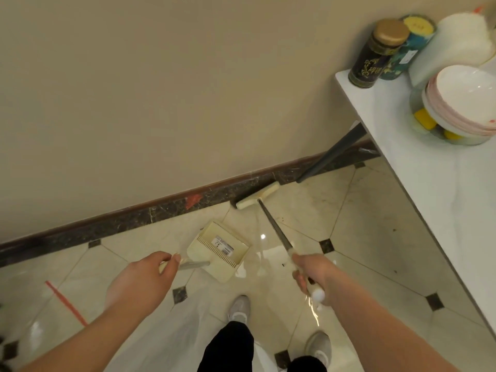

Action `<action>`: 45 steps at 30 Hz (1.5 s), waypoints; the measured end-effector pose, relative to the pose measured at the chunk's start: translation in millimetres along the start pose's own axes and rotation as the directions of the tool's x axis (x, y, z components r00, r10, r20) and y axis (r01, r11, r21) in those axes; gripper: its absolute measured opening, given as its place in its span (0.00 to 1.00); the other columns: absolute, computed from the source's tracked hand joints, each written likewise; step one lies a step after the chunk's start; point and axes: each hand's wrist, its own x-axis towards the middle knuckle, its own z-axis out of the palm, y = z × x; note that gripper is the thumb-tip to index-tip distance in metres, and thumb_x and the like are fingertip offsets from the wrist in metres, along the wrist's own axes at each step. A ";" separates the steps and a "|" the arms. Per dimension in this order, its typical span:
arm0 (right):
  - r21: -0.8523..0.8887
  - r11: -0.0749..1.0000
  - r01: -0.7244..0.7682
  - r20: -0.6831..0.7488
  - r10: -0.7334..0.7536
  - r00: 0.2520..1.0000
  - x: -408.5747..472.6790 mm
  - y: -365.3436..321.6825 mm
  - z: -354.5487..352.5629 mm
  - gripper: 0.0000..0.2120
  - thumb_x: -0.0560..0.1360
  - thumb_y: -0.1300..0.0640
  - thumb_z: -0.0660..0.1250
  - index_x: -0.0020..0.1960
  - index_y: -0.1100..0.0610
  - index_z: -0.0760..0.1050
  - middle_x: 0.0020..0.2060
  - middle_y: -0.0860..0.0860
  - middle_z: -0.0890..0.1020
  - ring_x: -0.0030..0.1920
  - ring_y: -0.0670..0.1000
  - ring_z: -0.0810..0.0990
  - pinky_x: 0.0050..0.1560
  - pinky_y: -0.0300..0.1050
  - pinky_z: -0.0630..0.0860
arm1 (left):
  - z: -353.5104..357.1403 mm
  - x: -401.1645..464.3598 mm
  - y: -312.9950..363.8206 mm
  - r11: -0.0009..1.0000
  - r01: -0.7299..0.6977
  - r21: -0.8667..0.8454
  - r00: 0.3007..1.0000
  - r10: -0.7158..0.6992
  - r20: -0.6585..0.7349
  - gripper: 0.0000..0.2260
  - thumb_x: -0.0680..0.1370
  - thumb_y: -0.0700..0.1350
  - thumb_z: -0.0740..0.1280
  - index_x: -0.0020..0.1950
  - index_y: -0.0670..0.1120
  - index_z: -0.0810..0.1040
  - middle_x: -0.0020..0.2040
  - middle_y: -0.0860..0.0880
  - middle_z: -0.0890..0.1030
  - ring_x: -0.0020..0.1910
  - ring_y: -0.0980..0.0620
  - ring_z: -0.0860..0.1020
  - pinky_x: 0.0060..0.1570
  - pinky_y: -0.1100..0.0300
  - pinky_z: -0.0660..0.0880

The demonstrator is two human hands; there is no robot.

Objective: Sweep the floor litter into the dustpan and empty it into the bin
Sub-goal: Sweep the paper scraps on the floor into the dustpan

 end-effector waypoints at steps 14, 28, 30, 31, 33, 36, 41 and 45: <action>-0.082 0.996 -0.023 -0.118 0.013 0.993 -49.2 78.4 -26.2 0.18 0.82 0.50 0.63 0.56 0.67 0.76 0.29 0.57 0.76 0.20 0.48 0.69 0.23 0.37 0.68 | -2.7 -4.4 -19.9 1.000 0.011 -0.006 1.000 -0.011 0.000 0.22 0.81 0.67 0.53 0.61 0.58 0.79 0.41 0.53 0.79 0.38 0.51 0.78 0.36 0.58 0.78; -0.607 0.769 0.202 0.231 -0.072 0.970 -32.2 -5.8 153.8 0.13 0.80 0.52 0.64 0.42 0.61 0.74 0.36 0.58 0.80 0.31 0.54 0.76 0.36 0.45 0.74 | -6.4 -54.2 -102.1 0.971 0.209 -0.115 0.978 -0.205 0.039 0.16 0.79 0.67 0.55 0.52 0.62 0.78 0.34 0.55 0.80 0.34 0.52 0.79 0.36 0.57 0.79; -0.674 0.693 0.256 0.255 -0.107 0.961 -15.3 -12.2 180.8 0.11 0.79 0.53 0.64 0.40 0.56 0.72 0.37 0.55 0.80 0.36 0.53 0.79 0.38 0.40 0.76 | -4.0 -60.0 -116.2 0.961 0.238 -0.145 0.971 -0.234 0.043 0.16 0.79 0.67 0.56 0.50 0.62 0.79 0.33 0.54 0.80 0.32 0.52 0.79 0.34 0.56 0.79; -0.688 0.667 0.287 0.260 -0.143 0.955 -7.1 -13.8 188.1 0.10 0.79 0.54 0.65 0.40 0.53 0.72 0.37 0.53 0.79 0.35 0.51 0.80 0.33 0.37 0.77 | -2.9 -62.3 -121.4 0.957 0.245 -0.156 0.969 -0.241 0.045 0.15 0.79 0.67 0.57 0.49 0.62 0.79 0.32 0.54 0.80 0.32 0.51 0.80 0.33 0.56 0.79; -0.690 0.650 0.320 0.248 -0.203 0.947 7.7 -15.6 193.6 0.08 0.80 0.57 0.66 0.42 0.51 0.71 0.37 0.50 0.77 0.32 0.48 0.78 0.24 0.36 0.76 | -0.7 -65.5 -132.1 0.951 0.264 -0.162 0.964 -0.259 0.054 0.14 0.79 0.66 0.57 0.49 0.62 0.79 0.33 0.54 0.80 0.32 0.52 0.80 0.33 0.56 0.79; -0.599 0.766 0.233 0.158 -0.173 0.972 14.3 -12.5 171.2 0.04 0.80 0.58 0.66 0.54 0.55 0.76 0.38 0.52 0.77 0.32 0.48 0.77 0.25 0.37 0.76 | 1.7 -68.7 -147.0 0.949 0.283 -0.140 0.959 -0.280 0.042 0.14 0.79 0.66 0.57 0.50 0.62 0.79 0.34 0.55 0.80 0.33 0.53 0.79 0.35 0.56 0.78; -0.487 0.873 0.009 0.010 -0.005 1.000 -9.9 21.5 110.8 0.08 0.80 0.53 0.67 0.58 0.53 0.80 0.37 0.57 0.80 0.28 0.48 0.74 0.30 0.40 0.72 | 1.0 -68.4 -166.7 0.946 0.298 -0.130 0.955 -0.295 0.044 0.17 0.79 0.67 0.56 0.53 0.62 0.80 0.34 0.56 0.80 0.34 0.53 0.79 0.37 0.56 0.79; -0.474 0.879 0.049 -0.017 -0.065 0.998 -44.6 50.0 83.5 0.08 0.81 0.53 0.66 0.59 0.49 0.76 0.33 0.58 0.80 0.22 0.49 0.71 0.25 0.39 0.71 | -8.1 -60.9 -163.4 0.955 0.263 -0.136 0.964 -0.258 0.057 0.16 0.80 0.66 0.57 0.53 0.61 0.80 0.37 0.56 0.80 0.36 0.53 0.78 0.38 0.56 0.78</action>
